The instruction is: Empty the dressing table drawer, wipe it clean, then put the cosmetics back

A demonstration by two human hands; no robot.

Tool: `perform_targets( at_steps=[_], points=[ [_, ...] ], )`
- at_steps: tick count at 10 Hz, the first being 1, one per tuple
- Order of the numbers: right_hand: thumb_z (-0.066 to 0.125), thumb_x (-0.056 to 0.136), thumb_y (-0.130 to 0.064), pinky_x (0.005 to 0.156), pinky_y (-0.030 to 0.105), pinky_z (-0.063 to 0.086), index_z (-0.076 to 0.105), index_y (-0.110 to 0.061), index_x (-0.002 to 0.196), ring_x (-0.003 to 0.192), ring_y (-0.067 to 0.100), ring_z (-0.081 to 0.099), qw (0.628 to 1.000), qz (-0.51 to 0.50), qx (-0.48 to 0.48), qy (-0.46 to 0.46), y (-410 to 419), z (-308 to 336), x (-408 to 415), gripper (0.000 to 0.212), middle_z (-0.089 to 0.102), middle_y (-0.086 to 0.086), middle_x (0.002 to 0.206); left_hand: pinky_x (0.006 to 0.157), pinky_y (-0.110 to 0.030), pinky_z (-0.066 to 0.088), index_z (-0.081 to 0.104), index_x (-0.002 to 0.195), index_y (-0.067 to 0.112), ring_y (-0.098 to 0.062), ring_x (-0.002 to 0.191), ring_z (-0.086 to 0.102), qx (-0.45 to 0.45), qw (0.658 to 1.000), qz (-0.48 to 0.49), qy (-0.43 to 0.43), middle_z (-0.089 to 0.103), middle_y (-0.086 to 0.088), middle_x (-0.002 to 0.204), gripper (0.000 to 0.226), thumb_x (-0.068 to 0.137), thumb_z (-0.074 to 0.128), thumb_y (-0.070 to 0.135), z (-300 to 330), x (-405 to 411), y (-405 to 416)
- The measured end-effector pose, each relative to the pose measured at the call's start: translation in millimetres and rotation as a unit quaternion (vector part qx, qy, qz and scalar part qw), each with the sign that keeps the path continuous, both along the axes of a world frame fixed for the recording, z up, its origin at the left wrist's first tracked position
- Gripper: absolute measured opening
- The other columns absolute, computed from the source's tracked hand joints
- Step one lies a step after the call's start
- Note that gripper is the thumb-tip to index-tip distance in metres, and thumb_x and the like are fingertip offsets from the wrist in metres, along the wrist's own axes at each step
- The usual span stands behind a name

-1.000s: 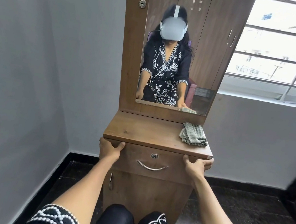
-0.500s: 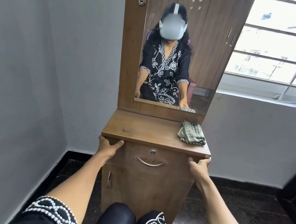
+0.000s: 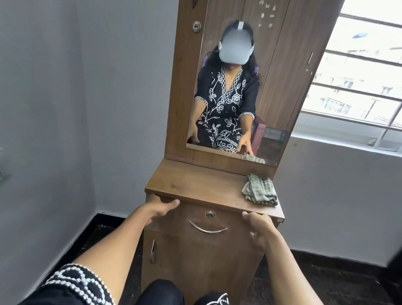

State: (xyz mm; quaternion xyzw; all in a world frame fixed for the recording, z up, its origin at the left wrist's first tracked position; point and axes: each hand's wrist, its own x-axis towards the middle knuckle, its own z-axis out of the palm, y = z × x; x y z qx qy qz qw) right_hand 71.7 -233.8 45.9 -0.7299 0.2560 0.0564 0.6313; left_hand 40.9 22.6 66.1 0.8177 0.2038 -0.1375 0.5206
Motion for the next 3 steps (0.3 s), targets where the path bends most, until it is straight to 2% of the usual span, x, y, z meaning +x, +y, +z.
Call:
perform_targets(
  at_steps=[1,2,3],
  points=[
    [0.063,0.088,-0.015,0.101,0.036,0.038,0.04,-0.009,0.137,0.134,0.021,0.036,0.997,0.042,0.057,0.017,13.0,35.1,-4.2,0.054,0.038,0.004,0.145,0.105,-0.038,0.038,0.006,0.148,0.01,-0.03,0.132,0.039,0.012,0.993,-0.103,0.059,0.009,-0.01,0.156,0.082,0.089,0.036,0.059,38.2,-10.6,-6.3],
    [0.061,0.091,-0.023,0.106,0.041,0.036,0.035,-0.015,0.141,0.139,0.023,0.029,0.994,0.101,0.033,0.014,20.1,75.5,-8.9,0.057,0.028,0.002,0.152,0.104,-0.039,0.037,0.002,0.148,0.011,-0.032,0.131,0.041,0.062,0.989,-0.135,0.023,0.012,-0.011,0.156,0.079,0.091,0.024,0.061,80.3,-12.0,-11.2],
    [0.062,0.09,-0.028,0.102,0.035,0.042,0.035,-0.013,0.14,0.132,0.024,0.041,0.994,0.102,0.019,-0.028,24.8,131.9,-18.4,0.059,0.027,0.002,0.153,0.1,-0.037,0.04,0.004,0.148,0.009,-0.031,0.127,0.045,0.085,0.99,-0.108,-0.043,0.018,-0.014,0.154,0.078,0.092,0.023,0.06,129.8,-15.6,-14.2]
  ],
)
